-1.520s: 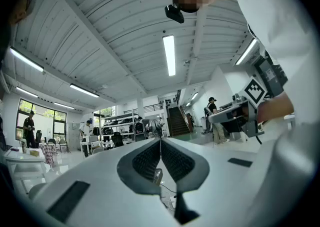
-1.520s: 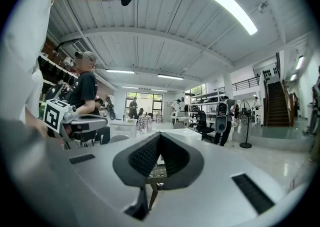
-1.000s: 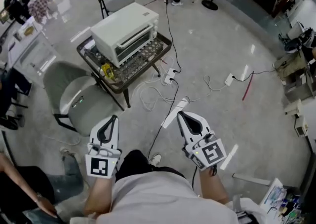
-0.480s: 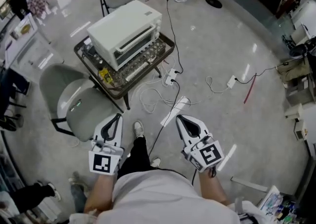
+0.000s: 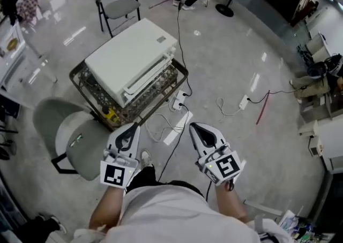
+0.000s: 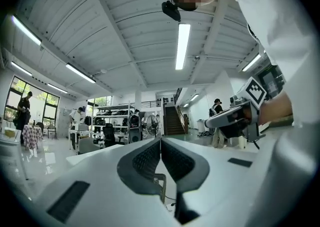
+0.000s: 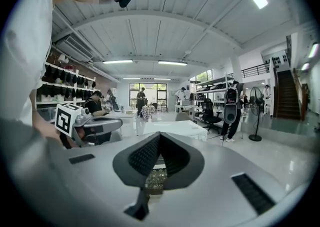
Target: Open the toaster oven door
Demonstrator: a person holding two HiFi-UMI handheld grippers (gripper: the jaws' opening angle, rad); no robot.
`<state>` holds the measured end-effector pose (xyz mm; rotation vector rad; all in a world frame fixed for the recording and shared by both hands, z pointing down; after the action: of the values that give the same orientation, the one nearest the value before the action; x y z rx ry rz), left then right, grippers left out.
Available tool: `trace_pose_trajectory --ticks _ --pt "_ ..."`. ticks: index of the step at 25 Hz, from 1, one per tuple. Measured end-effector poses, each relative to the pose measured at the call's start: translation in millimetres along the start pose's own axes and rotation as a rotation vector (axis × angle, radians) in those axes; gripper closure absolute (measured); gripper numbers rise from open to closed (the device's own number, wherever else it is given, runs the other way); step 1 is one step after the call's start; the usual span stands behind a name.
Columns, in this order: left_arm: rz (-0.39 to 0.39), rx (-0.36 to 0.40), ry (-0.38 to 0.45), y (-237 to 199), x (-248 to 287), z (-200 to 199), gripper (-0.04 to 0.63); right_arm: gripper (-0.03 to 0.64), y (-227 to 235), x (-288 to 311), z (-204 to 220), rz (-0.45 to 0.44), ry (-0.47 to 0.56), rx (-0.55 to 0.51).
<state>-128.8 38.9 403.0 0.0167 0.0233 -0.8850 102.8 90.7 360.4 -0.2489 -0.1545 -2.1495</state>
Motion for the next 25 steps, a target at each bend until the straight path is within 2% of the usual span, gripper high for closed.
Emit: trace_pose_trajectory --ticks 4,11,17,25 --pt "0.037 -0.008 -0.012 -24 29 3 0.577 0.595 8 41 -10 -0.009 0.011 0.023" --pt "0.017 -0.024 -0.010 -37 52 0 0.578 0.594 29 70 -20 -0.035 0.007 -0.001" --pt "-0.086 -0.017 0.010 -39 52 -5 0.578 0.594 55 84 -17 -0.090 -0.007 -0.050" --pt "-0.160 -0.004 -0.009 -37 53 -2 0.578 0.594 79 111 -18 -0.168 -0.048 -0.128"
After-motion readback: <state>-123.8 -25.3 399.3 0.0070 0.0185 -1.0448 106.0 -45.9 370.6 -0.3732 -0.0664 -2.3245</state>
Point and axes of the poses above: the fingertips, and each gripper's own axes: x forward along the fingers, y to its right, z out of its underside, the point moved 7 cm from there along -x, backward along the fingers, and after that the axes turned 8 degrees about -z, right-handed, at the moved point
